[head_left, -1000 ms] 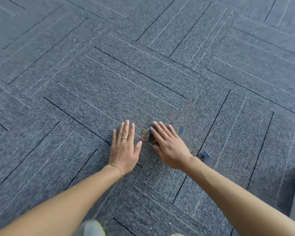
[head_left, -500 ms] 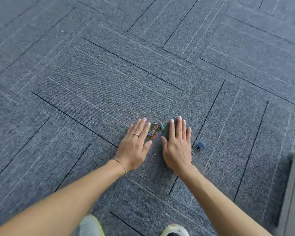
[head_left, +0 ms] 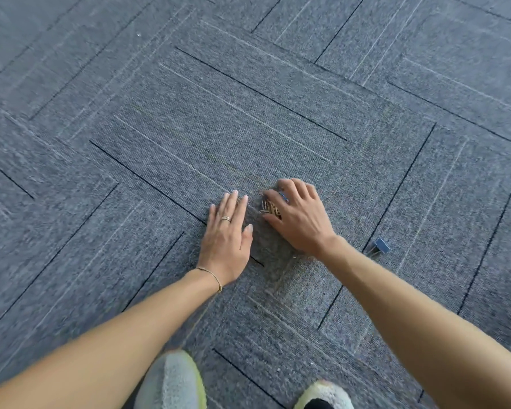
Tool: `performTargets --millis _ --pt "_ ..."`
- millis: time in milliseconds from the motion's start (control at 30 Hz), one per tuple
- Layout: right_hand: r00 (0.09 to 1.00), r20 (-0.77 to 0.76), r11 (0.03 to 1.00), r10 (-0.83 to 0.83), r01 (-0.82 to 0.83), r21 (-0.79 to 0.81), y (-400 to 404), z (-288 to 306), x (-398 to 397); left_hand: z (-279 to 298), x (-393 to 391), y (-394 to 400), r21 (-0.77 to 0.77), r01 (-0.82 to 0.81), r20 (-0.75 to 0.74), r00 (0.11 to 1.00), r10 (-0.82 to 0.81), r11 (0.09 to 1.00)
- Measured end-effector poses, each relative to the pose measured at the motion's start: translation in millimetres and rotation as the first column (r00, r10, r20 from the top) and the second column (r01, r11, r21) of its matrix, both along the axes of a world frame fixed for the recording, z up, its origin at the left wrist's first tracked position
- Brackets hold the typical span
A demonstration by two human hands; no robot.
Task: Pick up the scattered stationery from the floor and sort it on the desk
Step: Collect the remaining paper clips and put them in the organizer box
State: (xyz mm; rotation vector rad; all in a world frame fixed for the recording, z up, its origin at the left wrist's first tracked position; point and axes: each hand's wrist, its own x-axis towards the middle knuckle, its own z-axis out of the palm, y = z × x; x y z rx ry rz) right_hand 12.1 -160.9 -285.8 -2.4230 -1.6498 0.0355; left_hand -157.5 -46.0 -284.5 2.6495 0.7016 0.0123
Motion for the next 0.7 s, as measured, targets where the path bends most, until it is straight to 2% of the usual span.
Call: performTargets --millis 267,533,600,633,667,700 --pt "0.989 0.093 0.990 0.117 -0.123 0.064 -4.6 -4.3 11.0 2.4 4.3 -0.3 -0.010 -0.017 -0.006 1.000 0.017 1.000" --pt "0.976 0.009 0.975 0.216 -0.216 0.057 -10.5 8.1 1.9 1.3 14.3 -0.9 0.087 -0.026 -0.177 0.983 0.041 0.996" --pt "0.990 -0.109 0.992 0.091 -0.081 0.101 -20.6 10.2 -4.0 -0.9 25.1 -3.0 0.109 -0.019 -0.191 0.981 0.039 0.994" --pt "0.968 -0.245 0.992 -0.052 0.079 0.100 -25.9 14.2 -6.3 -2.3 30.7 -5.2 0.123 -0.027 -0.198 0.979 0.051 0.992" --pt "0.871 -0.445 0.964 -0.207 0.258 0.057 -31.7 19.3 -7.3 -3.9 35.5 -8.8 0.139 -0.041 -0.204 0.976 0.069 0.990" --pt "0.666 -0.679 0.907 -0.309 0.421 0.000 -39.3 24.0 -6.2 -4.8 39.3 -13.5 0.150 -0.054 -0.208 0.974 0.085 0.987"
